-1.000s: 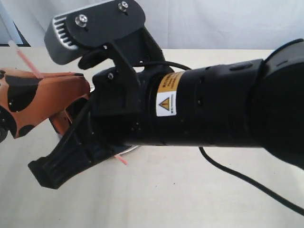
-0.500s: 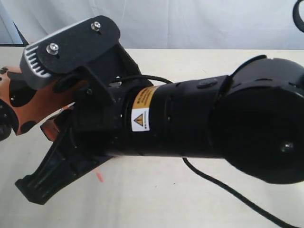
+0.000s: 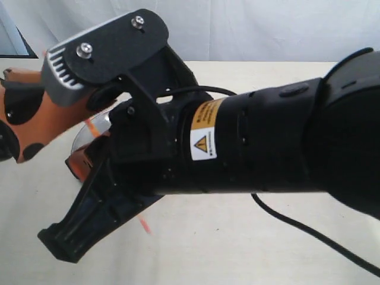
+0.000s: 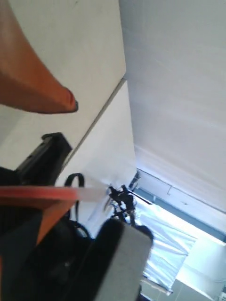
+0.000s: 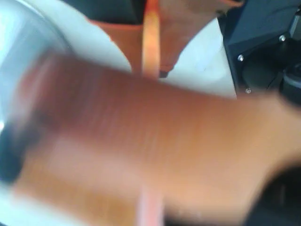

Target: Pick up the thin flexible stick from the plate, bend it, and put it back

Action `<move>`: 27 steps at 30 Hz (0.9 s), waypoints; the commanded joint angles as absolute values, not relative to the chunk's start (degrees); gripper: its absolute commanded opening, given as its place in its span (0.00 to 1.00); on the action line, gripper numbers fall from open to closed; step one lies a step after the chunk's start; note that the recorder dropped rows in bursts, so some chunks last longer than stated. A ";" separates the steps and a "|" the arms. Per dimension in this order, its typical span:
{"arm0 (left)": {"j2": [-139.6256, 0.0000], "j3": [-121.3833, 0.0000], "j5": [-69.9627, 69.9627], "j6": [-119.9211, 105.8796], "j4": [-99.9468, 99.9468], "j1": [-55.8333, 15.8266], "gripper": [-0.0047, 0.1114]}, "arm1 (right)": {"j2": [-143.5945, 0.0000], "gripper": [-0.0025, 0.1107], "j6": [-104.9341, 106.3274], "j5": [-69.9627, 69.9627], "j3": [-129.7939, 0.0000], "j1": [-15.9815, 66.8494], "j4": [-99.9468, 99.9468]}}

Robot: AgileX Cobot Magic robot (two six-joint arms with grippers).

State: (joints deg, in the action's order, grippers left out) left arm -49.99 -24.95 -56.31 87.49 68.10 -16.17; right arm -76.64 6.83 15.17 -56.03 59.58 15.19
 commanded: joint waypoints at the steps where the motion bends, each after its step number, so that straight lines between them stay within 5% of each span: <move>1: -49.69 -25.13 -53.92 84.28 59.69 -16.32 0.25 | -76.23 0.01 6.48 17.08 -56.32 59.38 14.87; 3: -49.69 -25.13 -54.59 82.67 61.03 -16.32 0.04 | -76.23 0.01 6.38 16.84 -56.32 59.38 14.87; 24: -49.69 -25.13 -56.05 74.70 64.21 -16.32 0.04 | -69.15 0.01 4.06 21.24 -56.32 59.38 15.61; 27: -49.69 -25.13 -58.42 75.40 64.09 -16.32 0.12 | -69.15 0.01 3.95 20.91 -56.32 59.38 14.51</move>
